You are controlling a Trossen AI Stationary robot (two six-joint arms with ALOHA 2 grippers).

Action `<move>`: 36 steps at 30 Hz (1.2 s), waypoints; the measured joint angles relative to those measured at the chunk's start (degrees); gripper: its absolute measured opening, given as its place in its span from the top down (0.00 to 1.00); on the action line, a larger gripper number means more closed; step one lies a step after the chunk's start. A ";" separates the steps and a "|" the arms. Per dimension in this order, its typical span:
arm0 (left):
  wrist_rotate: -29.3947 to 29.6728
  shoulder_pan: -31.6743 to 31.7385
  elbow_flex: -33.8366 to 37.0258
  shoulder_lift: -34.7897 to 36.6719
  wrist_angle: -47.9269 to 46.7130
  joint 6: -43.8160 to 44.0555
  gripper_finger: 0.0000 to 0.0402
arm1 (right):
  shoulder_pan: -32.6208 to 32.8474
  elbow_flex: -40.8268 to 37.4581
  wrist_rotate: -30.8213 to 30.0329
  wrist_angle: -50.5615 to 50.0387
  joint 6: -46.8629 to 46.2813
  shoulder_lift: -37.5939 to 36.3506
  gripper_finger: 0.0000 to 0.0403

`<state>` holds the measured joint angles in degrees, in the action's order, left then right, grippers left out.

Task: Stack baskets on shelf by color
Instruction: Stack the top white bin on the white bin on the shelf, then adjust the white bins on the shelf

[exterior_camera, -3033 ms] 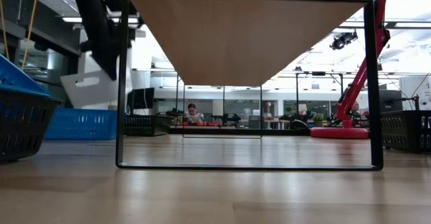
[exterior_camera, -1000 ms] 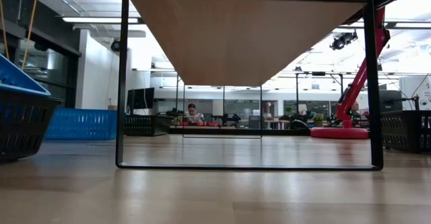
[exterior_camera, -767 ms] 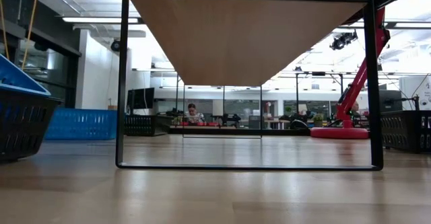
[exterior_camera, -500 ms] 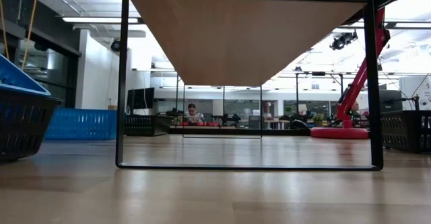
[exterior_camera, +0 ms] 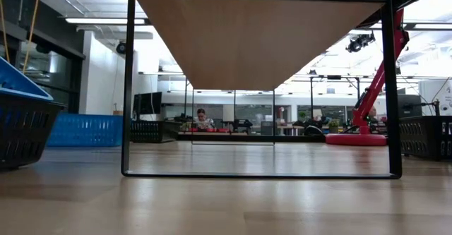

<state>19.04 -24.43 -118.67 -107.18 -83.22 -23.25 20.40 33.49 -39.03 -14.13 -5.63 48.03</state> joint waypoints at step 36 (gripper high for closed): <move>20.17 -3.57 39.00 30.97 26.39 31.31 0.98 | 0.00 0.05 10.59 7.00 1.57 0.03 1.00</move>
<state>39.21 -28.01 -79.67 -76.20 -56.83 8.06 20.40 33.54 -28.44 -7.13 -4.05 48.06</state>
